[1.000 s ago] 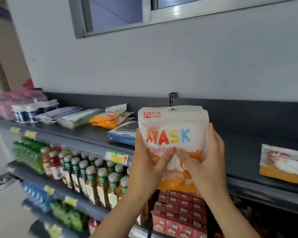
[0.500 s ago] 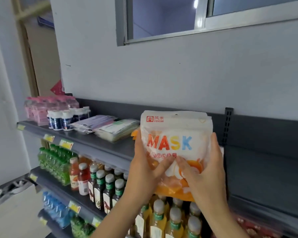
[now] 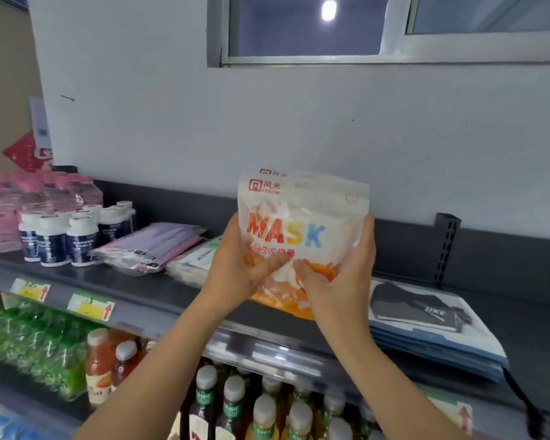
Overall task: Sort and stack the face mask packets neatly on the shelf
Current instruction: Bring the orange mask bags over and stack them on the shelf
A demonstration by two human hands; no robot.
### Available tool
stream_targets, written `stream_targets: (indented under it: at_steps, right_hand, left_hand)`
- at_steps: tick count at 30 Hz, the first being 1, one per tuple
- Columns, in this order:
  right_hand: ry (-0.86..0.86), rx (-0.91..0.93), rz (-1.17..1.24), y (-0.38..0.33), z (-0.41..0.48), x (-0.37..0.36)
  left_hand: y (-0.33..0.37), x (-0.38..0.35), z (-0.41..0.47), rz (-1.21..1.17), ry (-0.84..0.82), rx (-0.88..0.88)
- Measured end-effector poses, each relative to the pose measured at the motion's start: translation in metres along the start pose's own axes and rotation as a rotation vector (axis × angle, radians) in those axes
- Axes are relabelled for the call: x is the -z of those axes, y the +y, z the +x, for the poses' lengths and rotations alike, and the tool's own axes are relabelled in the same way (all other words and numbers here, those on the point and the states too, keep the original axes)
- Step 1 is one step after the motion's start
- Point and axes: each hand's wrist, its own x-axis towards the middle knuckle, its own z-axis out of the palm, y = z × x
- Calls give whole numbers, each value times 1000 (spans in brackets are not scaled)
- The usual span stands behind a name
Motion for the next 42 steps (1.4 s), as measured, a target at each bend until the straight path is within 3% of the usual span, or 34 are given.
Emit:
stream_targets:
  at_steps: [5, 9, 16, 21, 26, 33, 42]
  right_hand:
    - [-49, -25, -30, 17, 0, -10]
    - [-89, -161, -39, 29, -13, -9]
    - [-127, -315, -46, 42, -8, -7]
    - [-157, -386, -196, 50, -5, -8]
    - [-301, -401, -297, 42, -4, -1]
    - [-352, -430, -301, 41, -7, 5]
    - [-302, -343, -310, 38, -16, 14]
  left_hand:
    - [-29, 3, 4, -98, -104, 60]
    - [-48, 0, -10, -223, -257, 180]
    - [-61, -6, -4, -200, -218, 184]
    - [-58, -13, -8, -163, -192, 283]
    - [-64, -15, -12, 45, -204, 273]
    - [-49, -13, -13, 351, -257, 307]
    - [-34, -18, -12, 258, -105, 324]
